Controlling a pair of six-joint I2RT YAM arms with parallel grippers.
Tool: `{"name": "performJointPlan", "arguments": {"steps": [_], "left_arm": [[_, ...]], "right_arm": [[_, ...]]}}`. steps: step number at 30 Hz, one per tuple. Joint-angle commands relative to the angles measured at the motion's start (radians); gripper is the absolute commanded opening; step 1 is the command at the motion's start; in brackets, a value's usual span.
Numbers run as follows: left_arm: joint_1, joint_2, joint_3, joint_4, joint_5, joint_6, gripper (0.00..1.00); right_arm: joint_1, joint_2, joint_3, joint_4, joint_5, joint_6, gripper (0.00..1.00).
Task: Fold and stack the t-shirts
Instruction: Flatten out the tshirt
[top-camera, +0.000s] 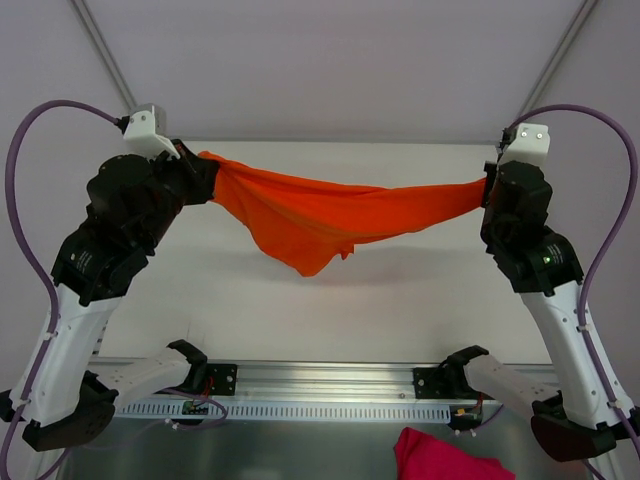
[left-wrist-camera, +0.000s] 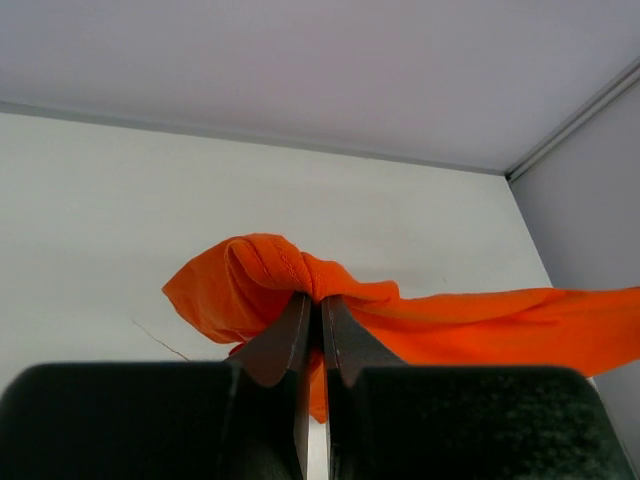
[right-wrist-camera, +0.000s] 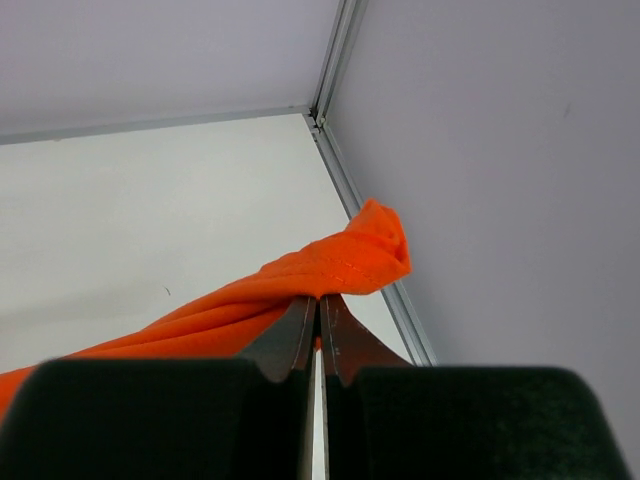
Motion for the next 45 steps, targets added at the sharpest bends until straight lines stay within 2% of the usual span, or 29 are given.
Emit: {"name": "performJointPlan", "arguments": {"steps": [1,10,15,18,19,20,23,27,30,34,40,43,45], "left_arm": [[0.007,-0.023,0.05,0.04,0.045,0.009,0.0],[0.008,0.029,0.006,0.008,-0.012,0.008,0.0],[0.007,0.003,-0.057,0.051,0.042,0.009,0.0],[0.007,-0.012,-0.043,0.071,0.156,0.057,0.0],[0.007,-0.016,-0.037,0.076,0.263,0.069,0.0],[0.007,-0.014,-0.011,0.076,0.308,0.074,0.0],[0.008,-0.02,0.037,0.042,0.39,0.063,0.0],[0.008,-0.068,0.038,-0.021,0.381,0.016,0.0],[0.008,-0.118,-0.03,-0.097,0.353,-0.026,0.0],[0.007,-0.203,-0.109,-0.172,0.339,-0.07,0.0],[0.007,-0.279,-0.077,-0.297,0.405,-0.098,0.0],[0.007,-0.29,-0.061,-0.344,0.385,-0.119,0.0],[0.007,-0.302,-0.116,-0.371,0.34,-0.144,0.0]], "right_arm": [[-0.004,-0.042,-0.003,0.072,0.029,-0.013,0.01],[-0.006,0.002,0.035,0.026,-0.02,0.008,0.01],[-0.004,-0.007,0.014,0.061,-0.04,0.019,0.01],[-0.004,-0.007,0.012,0.057,-0.035,0.013,0.01],[-0.006,-0.008,0.008,0.057,-0.037,0.014,0.01],[-0.004,-0.021,0.003,0.064,-0.04,0.014,0.01],[-0.004,-0.054,-0.006,0.057,-0.058,0.022,0.01],[-0.006,-0.087,0.037,-0.061,-0.141,0.066,0.01],[-0.004,-0.113,0.054,-0.226,-0.176,0.135,0.01],[-0.006,-0.206,0.003,-0.308,-0.166,0.189,0.01],[-0.006,-0.289,0.001,-0.403,-0.107,0.172,0.01],[-0.004,-0.272,0.029,-0.468,-0.17,0.19,0.01],[-0.004,-0.265,0.034,-0.511,-0.218,0.227,0.01]]}}
